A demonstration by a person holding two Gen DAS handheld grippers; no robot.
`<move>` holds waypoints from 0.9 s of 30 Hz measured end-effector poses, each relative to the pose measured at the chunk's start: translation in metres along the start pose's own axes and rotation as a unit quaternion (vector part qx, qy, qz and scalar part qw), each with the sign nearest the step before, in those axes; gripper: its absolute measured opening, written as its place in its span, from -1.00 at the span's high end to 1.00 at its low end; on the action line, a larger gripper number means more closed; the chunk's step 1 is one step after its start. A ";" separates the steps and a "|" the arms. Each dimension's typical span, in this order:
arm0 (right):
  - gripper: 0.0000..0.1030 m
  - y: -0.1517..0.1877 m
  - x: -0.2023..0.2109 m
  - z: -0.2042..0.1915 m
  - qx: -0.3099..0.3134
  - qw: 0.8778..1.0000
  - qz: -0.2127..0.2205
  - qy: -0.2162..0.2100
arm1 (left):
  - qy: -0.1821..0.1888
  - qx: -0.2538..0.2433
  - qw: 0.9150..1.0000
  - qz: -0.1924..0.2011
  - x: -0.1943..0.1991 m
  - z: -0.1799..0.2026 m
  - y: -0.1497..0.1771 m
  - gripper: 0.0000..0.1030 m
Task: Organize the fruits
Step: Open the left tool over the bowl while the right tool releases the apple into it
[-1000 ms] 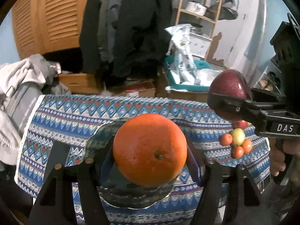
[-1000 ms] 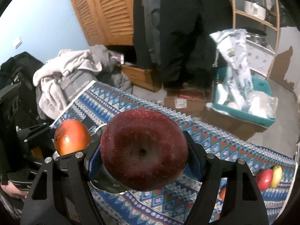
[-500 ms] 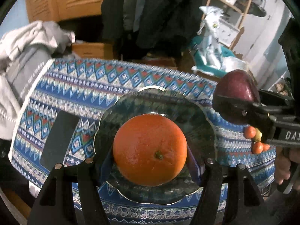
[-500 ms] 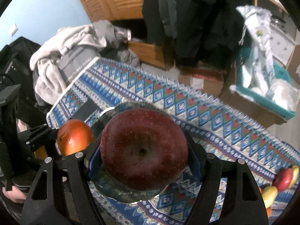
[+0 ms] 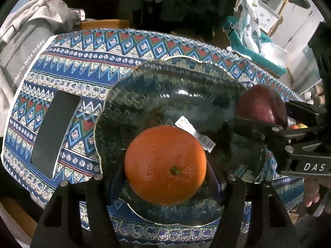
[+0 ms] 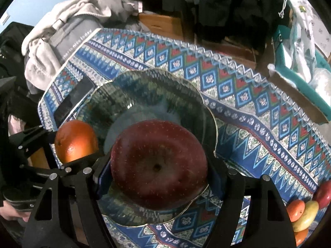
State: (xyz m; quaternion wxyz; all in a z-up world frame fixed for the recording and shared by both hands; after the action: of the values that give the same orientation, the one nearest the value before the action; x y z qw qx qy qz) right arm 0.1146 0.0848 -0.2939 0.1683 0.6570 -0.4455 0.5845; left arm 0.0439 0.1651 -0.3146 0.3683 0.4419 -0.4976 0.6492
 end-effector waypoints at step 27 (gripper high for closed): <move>-0.47 0.000 0.021 -0.002 -0.020 0.999 0.023 -0.021 | -0.004 -0.013 1.000 -0.004 0.003 0.009 0.000 -0.32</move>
State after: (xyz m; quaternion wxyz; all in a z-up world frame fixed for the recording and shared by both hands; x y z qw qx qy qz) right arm 0.1121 0.0776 -0.2737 0.1586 0.6554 -0.4751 0.5653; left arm 0.0448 0.1566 -0.3105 0.3752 0.4414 -0.5058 0.6392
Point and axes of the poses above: each gripper's, at about its wrist camera, not at the fingertips, and x roughly against the way its jaws point, z to its right, y to its underside, the point moved 9 cm from there along -x, roughly the way its jaws point, and after that the axes turned 3 degrees about -x, right-handed, at the moved point
